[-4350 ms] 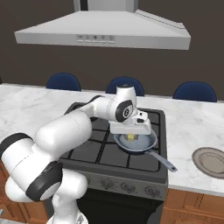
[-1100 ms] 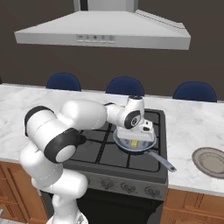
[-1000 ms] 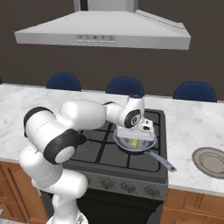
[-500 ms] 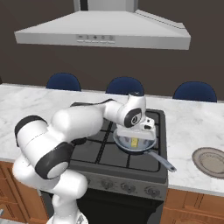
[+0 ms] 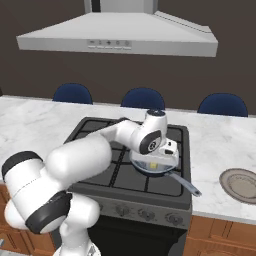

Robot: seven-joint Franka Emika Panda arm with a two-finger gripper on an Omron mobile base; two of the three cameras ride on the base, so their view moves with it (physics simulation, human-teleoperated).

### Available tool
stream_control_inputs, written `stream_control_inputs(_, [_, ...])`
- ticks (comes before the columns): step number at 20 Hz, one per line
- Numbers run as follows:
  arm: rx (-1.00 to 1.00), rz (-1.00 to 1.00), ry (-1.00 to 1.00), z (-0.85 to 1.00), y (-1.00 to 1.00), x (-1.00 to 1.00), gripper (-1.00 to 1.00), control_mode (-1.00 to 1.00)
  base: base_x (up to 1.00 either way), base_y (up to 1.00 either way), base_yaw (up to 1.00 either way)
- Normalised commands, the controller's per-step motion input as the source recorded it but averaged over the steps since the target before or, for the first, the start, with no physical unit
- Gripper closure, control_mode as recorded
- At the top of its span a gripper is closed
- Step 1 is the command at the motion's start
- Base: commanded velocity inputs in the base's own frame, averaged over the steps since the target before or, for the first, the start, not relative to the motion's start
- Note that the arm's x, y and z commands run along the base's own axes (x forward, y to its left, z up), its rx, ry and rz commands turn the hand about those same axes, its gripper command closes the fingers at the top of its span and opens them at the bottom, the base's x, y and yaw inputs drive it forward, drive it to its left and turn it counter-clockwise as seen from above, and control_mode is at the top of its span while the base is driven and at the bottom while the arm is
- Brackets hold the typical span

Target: Pick up the butter stick and place it in the pan. Then turn on the burner for the pan.

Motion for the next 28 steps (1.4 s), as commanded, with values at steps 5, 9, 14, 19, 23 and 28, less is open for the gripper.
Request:
stream_control_inputs(5, [0.05, 0.00, -0.06, 0.08, -0.06, -0.31, -1.00, -1.00, 0.00, 0.00, 0.00])
stream_control_inputs(9, [0.06, 0.00, -0.08, 0.05, -0.11, -0.35, -1.00, -1.00, 0.00, 0.00, 0.00])
stream_control_inputs(14, [0.04, 0.00, -0.16, 0.03, -0.17, -0.32, -1.00, -1.00, 0.00, 0.00, 0.00])
stream_control_inputs(19, [0.05, 0.02, -0.22, 0.00, -0.21, -0.42, -1.00, -1.00, 0.00, 0.00, 0.00])
stream_control_inputs(23, [0.03, 0.02, -0.20, 0.00, -0.15, -0.48, -1.00, -1.00, 0.00, 0.00, 0.00])
stream_control_inputs(28, [0.00, 0.01, -0.18, -0.05, -0.10, -0.58, -1.00, -1.00, 0.00, 0.00, 0.00])
